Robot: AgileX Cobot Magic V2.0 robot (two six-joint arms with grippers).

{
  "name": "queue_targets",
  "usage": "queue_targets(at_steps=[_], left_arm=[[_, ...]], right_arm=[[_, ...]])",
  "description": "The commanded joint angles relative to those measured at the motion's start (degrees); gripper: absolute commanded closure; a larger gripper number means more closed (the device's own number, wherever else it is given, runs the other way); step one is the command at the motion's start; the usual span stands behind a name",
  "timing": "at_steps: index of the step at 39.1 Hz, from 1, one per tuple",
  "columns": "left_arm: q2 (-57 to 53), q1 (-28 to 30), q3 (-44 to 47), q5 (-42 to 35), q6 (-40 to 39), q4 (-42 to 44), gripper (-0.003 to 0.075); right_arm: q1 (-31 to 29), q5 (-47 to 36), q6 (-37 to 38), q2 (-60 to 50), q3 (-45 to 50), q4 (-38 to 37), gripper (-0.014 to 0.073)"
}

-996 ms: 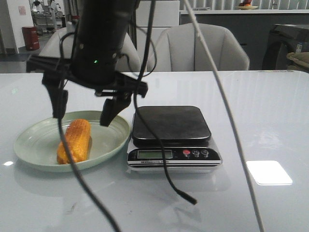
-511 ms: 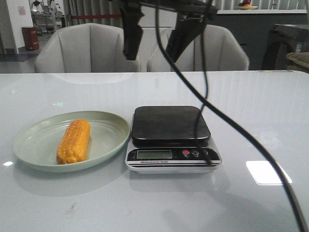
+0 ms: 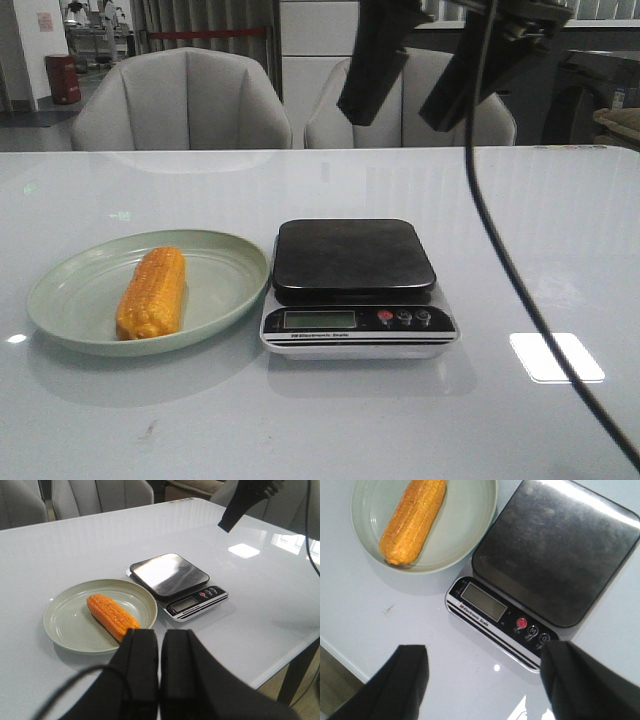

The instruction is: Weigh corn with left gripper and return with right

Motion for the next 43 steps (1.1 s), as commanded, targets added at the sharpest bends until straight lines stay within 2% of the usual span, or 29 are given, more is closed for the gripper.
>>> queue_targets(at_steps=[1,11,22,33,37,43], left_arm=[[-0.36,-0.19,-1.33,-4.15,-0.07,-0.58,0.0599],[-0.36,-0.19,-1.33,-4.15,-0.07,-0.58,0.0599],[-0.36,-0.19,-1.33,-4.15,-0.07,-0.58,0.0599],[-0.36,-0.19,-1.33,-4.15,-0.07,-0.58,0.0599],[-0.36,-0.19,-1.33,-4.15,-0.07,-0.58,0.0599],[-0.36,-0.19,-1.33,-4.15,-0.07,-0.58,0.0599]], right_arm=[[-0.32,-6.54,-0.84,-8.73,4.3,1.25,0.0028],[-0.32,-17.9,-0.84,-27.8,19.87,0.97,0.0028],[-0.32,-25.18,-0.84,-49.64,35.91,-1.17,0.0028],[-0.32,-31.77,-0.84,-73.87,48.13,-1.23,0.0028],[-0.32,-33.5,-0.84,-79.91,51.73,-1.28,0.0028],[-0.32,-33.96,-0.84,-83.01,57.87,-1.28,0.0028]])
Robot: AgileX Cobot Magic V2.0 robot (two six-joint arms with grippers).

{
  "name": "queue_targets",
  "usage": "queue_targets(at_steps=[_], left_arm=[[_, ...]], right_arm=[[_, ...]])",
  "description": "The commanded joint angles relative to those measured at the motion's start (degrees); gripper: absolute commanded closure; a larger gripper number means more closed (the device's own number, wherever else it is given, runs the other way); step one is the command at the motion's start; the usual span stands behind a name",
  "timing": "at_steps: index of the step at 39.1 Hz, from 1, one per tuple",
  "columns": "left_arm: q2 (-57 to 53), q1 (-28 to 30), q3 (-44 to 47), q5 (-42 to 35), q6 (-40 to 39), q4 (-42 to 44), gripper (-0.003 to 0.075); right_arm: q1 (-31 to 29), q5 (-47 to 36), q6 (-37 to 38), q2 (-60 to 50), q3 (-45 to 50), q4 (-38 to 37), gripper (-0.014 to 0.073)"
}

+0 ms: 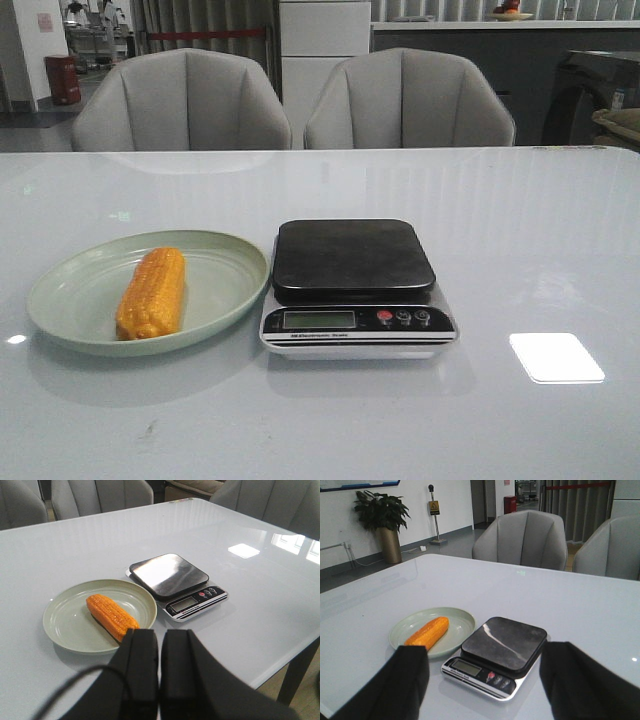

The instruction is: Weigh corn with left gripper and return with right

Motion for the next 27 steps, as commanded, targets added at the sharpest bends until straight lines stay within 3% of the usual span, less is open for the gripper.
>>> queue_targets(at_steps=[1,8,12,16,19,27], left_arm=[[-0.36,-0.19,-1.33,-4.15,-0.07,-0.58,0.0599],[-0.36,-0.19,-1.33,-4.15,-0.07,-0.58,0.0599],[-0.36,-0.19,-1.33,-4.15,-0.07,-0.58,0.0599],[-0.36,-0.19,-1.33,-4.15,-0.07,-0.58,0.0599],[-0.36,-0.19,-1.33,-4.15,-0.07,-0.58,0.0599],[-0.36,-0.19,-1.33,-4.15,-0.07,-0.58,0.0599]], right_arm=[[-0.32,-5.78,-0.59,0.09,2.3,-0.17,0.0028],[-0.32,-13.08,-0.59,0.06,4.72,-0.17,0.0062],[-0.32,-12.58,-0.59,0.06,4.72,-0.17,0.0239],[-0.32,-11.55,-0.59,0.06,4.72,-0.17,0.0478],[-0.32,-11.85,-0.59,0.06,4.72,-0.17,0.0421],[-0.32,-11.77,-0.59,0.06,4.72,-0.17,0.0419]])
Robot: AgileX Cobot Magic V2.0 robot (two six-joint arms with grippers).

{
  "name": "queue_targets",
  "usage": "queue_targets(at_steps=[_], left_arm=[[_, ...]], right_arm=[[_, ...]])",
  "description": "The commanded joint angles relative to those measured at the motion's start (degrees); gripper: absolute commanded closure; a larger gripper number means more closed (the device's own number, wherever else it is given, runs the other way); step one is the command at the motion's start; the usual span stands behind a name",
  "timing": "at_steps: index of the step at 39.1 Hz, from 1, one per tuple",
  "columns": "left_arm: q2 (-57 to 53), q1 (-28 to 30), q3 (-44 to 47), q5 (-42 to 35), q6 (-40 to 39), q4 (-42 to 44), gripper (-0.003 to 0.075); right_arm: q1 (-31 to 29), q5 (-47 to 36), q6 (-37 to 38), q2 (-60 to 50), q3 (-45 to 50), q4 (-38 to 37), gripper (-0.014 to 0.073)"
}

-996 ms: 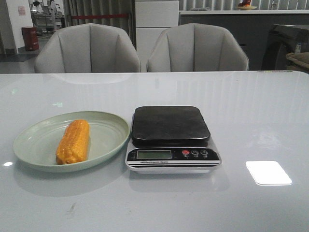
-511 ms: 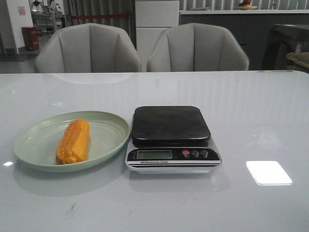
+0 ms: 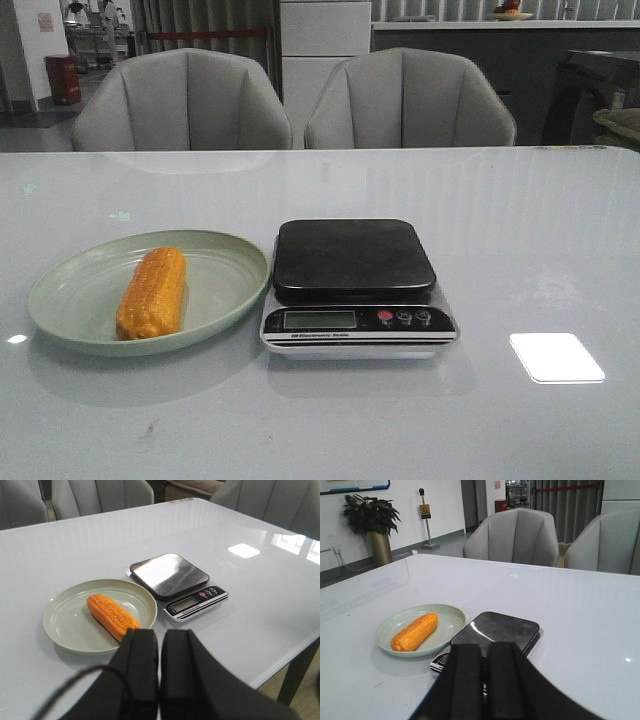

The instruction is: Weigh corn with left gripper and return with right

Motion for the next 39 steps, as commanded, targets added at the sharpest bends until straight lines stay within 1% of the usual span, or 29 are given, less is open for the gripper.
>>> queue_targets(at_steps=[1,16,18,20,24,32,39], left_arm=[[-0.36,-0.19,-1.33,-4.15,-0.07,-0.58,0.0599],[-0.36,-0.19,-1.1,-4.45,-0.07,-0.58,0.0599],[-0.36,-0.19,-1.1,-4.53,-0.07,0.0,0.0599],[-0.36,0.66,-1.1,-5.0,-0.04,2.37,0.0599],[-0.36,4.12,-0.78,-6.82,-0.04,5.51,0.0599],[-0.36,15.46,4.75,-14.43,-0.04,9.3,0.0599],[-0.36,23.59,12.61,-30.47,-0.65,9.67,0.0599]], right_arm=[[-0.32,-4.36,-0.49,0.61,-1.44,-0.17,0.0419],[-0.32,-4.36,-0.49,0.61,-1.44,-0.17,0.0419],[-0.32,-4.36,-0.49,0.61,-1.44,-0.17,0.0419],[-0.32,-4.36,-0.49,0.61,-1.44,-0.17,0.0419],[-0.32,-4.36,-0.49,0.61,-1.44,-0.17,0.0419],[-0.32,-4.36,-0.49,0.61,-1.44,-0.17,0.0419],[-0.32,-4.36,-0.49,0.61,-1.44,-0.17,0.0419]])
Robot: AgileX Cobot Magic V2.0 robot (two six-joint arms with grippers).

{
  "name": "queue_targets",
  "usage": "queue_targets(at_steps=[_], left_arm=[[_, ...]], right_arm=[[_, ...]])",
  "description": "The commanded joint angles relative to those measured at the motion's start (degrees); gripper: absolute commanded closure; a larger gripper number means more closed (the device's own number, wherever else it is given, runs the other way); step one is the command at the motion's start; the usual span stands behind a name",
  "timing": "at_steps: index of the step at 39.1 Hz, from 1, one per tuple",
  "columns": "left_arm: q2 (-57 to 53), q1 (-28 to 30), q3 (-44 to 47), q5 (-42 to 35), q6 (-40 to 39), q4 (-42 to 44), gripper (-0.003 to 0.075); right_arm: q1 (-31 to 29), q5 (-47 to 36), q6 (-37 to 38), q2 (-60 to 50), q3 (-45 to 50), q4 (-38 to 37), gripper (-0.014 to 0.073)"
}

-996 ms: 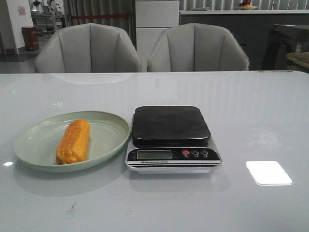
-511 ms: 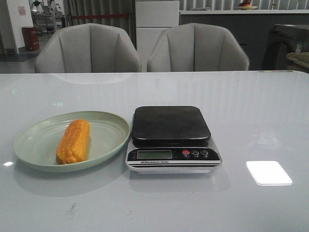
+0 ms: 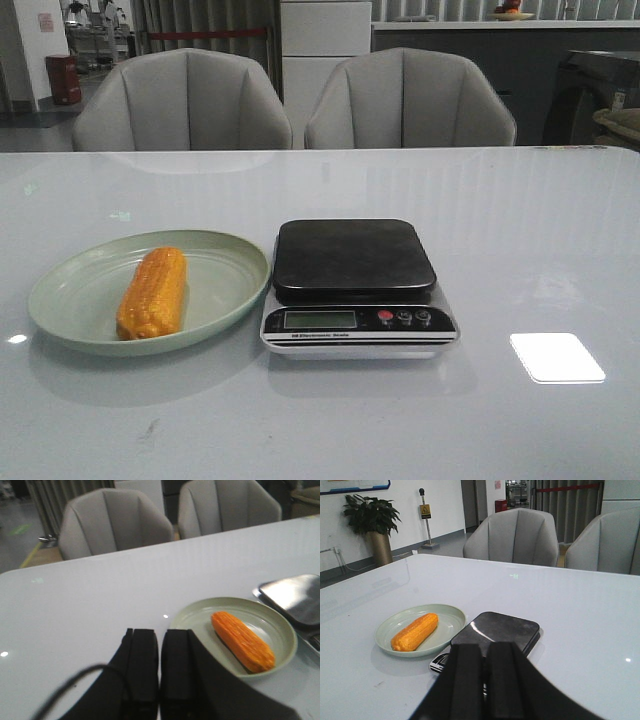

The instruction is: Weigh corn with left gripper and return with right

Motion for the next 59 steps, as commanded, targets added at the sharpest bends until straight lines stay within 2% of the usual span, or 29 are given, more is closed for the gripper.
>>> queue_targets(at_steps=[1,7,12,14,23,29,35,59], left_arm=[[-0.36,3.52,2.43,-12.7,-0.65,0.0,0.0599],[-0.49,6.95,8.89,-19.76,-0.65,0.0,0.0599],[-1.18,7.26,13.23,-23.75,-0.74,0.0,0.0599],[-1.18,7.26,13.02,-21.85,-0.74,0.0,0.0599],[-1.18,7.36,13.02,-24.0,-0.88,0.0,0.0599],[-1.18,7.36,13.02,-24.0,-6.89,0.0,0.0599],[-1.18,7.36,13.02,-24.0,-9.39,0.0,0.0599],[-1.18,7.36,13.02,-23.4,-9.5,0.0,0.0599]], right_arm=[[-0.32,-4.36,-0.49,0.61,-1.48,-0.17,0.0419],[-0.32,-4.36,-0.49,0.61,-1.48,-0.17,0.0419],[-0.32,-4.36,-0.49,0.61,-1.48,-0.17,0.0419],[-0.32,-4.36,-0.49,0.61,-1.48,-0.17,0.0419],[-0.32,-4.3,-0.49,0.61,-1.48,-0.17,0.0419],[-0.32,-4.3,-0.49,0.61,-1.48,-0.17,0.0419],[-0.32,-4.3,-0.49,0.61,-1.48,-0.17,0.0419],[-0.32,-4.3,-0.49,0.61,-1.48,-0.17,0.0419]])
